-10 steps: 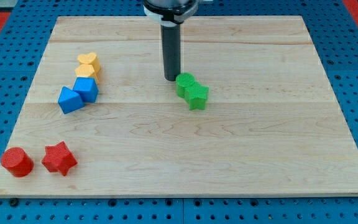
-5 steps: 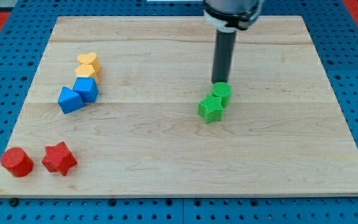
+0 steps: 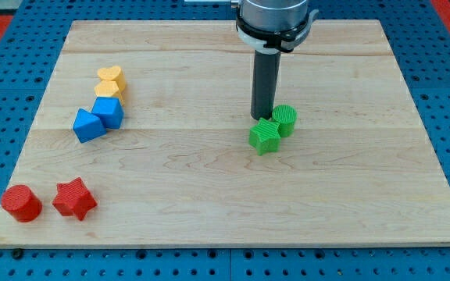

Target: Place the green circle right to the green star

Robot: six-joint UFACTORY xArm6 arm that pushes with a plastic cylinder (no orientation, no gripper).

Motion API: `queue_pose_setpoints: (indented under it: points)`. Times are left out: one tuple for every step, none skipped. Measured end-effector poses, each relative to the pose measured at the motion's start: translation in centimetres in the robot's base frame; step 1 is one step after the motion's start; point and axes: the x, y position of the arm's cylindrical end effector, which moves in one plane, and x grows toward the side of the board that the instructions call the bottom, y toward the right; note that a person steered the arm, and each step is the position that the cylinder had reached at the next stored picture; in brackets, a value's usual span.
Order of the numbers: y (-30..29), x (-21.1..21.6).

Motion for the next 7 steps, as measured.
queue_pose_setpoints:
  points:
    - [0.2,0.0]
    - [-0.1,-0.9]
    - [1.6,-1.4]
    - [4.4,-0.7]
    - [5.0,0.8]
    - [4.7,1.1]
    - [4.5,-1.3]
